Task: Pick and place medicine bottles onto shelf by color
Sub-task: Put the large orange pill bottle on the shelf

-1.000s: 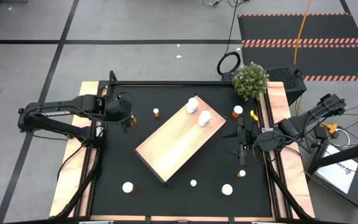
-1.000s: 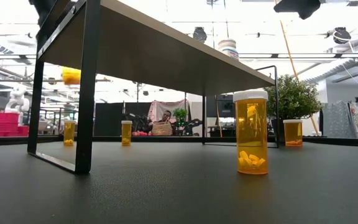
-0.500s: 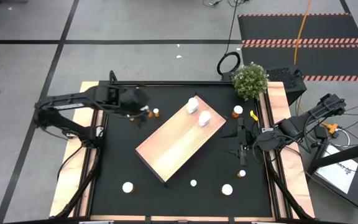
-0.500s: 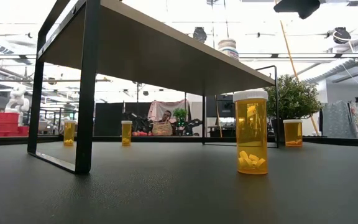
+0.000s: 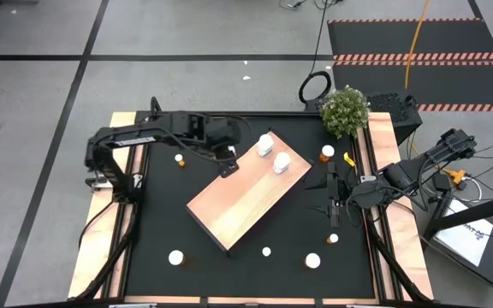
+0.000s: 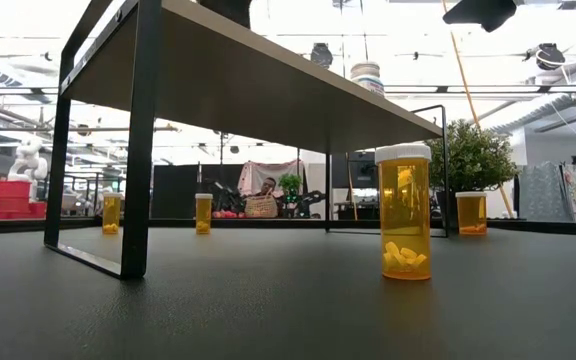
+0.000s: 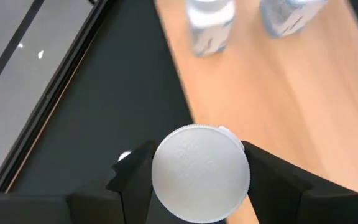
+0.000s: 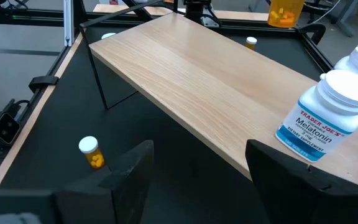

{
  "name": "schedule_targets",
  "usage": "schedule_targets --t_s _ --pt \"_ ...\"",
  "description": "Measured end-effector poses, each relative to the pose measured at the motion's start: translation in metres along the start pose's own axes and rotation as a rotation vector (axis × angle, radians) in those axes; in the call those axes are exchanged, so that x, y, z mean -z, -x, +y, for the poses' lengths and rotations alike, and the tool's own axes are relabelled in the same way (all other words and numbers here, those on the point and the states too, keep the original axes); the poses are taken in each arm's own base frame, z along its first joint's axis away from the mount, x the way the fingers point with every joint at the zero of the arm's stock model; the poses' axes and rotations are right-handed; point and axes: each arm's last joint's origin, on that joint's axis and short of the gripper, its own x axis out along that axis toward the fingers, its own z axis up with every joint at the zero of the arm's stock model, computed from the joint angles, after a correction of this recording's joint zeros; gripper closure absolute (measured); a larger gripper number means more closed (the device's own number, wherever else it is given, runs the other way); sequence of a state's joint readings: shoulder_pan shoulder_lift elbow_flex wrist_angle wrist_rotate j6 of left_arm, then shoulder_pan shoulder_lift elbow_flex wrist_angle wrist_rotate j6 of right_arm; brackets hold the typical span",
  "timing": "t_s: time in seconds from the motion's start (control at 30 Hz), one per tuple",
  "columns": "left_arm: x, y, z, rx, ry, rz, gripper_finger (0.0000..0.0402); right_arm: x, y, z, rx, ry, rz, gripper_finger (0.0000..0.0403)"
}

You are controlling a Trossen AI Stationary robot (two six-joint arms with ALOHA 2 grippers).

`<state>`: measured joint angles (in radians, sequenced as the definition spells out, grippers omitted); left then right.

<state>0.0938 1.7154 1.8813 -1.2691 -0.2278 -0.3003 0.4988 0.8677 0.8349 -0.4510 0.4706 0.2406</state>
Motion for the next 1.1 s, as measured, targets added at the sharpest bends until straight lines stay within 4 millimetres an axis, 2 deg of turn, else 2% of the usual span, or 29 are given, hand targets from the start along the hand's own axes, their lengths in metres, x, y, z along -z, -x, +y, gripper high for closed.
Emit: schedule_targets --t_s 0.2,0.33,0.7,1.1 --pt "-0.02 -0.004 -0.018 0.02 -0.066 -0.021 0.0183 0.0 0.0 0.0 0.001 0.004 0.003 0.0151" --pt "-0.027 -0.014 -0.029 0.027 -0.119 -0.026 0.0183 0.0 0.0 0.0 0.001 0.005 0.003 0.0151" --pt "-0.031 -0.049 -0.04 0.002 -0.197 0.038 0.0183 0.001 0.0 0.0 0.001 0.006 0.006 0.0151" --pt "-0.029 -0.053 -0.039 0.012 -0.211 0.075 0.0183 0.001 0.0 0.0 0.003 0.006 0.012 0.0151"
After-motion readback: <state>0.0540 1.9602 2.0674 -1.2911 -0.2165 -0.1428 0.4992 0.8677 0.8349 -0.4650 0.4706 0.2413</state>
